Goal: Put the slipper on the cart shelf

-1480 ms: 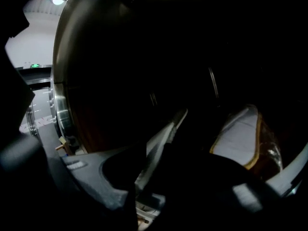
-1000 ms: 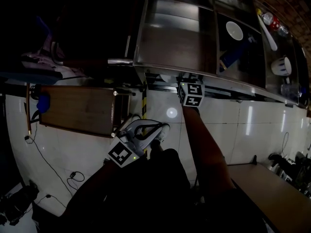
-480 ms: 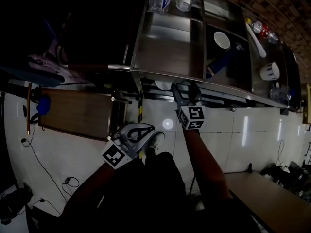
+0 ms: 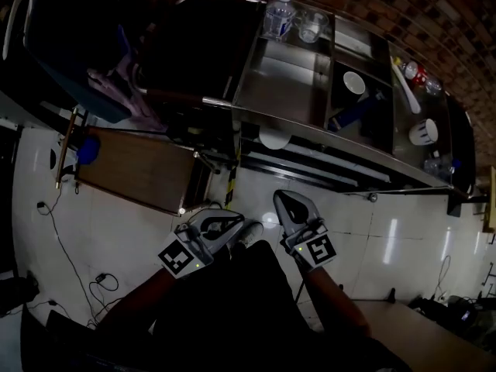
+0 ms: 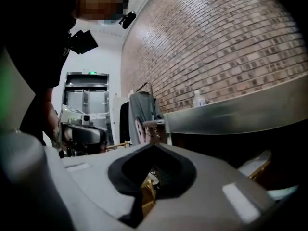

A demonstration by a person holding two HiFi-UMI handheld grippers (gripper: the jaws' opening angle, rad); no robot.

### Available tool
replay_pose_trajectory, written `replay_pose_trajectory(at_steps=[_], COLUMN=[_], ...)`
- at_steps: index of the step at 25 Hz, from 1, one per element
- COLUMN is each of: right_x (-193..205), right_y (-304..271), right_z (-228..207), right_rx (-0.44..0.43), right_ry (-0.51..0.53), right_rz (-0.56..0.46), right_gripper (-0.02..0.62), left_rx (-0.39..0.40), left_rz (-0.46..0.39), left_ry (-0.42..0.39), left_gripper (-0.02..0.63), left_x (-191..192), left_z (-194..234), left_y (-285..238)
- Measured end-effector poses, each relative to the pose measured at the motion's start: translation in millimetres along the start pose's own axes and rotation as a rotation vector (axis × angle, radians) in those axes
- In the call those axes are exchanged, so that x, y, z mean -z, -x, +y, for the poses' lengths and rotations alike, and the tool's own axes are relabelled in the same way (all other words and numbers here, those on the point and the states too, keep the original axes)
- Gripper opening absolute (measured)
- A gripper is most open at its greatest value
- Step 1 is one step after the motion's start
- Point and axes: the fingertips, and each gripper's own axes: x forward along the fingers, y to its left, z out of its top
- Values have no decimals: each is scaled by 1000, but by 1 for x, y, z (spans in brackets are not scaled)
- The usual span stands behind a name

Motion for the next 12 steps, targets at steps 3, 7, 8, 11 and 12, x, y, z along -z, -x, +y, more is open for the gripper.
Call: replay_pose_trajectory(at_steps=[3,7,8,11,12], right_x=[-5,-11,-14,-17,-17], right_y=[4,-5,-9,-22,-28], right_z=[34,75,85,113,122], right_rx=[-73,-141,-153,-169,-169], right_ry=[-40,-12,1,18,24], right_rz=[-2,-10,-11,0,6], right_gripper=[0,0,0,0,0], left_rx=[-38,-61,-63,-57,-53], left_rz=[14,23,23,15,10], left_ry=[3,-11,-10,-12,-15], left_gripper=[3,3,3,3,3], left_x=[-4,-7,-8,-10,-11], left_z=[-5,-2,0,8,12], left_y=[19,45,51,72,79])
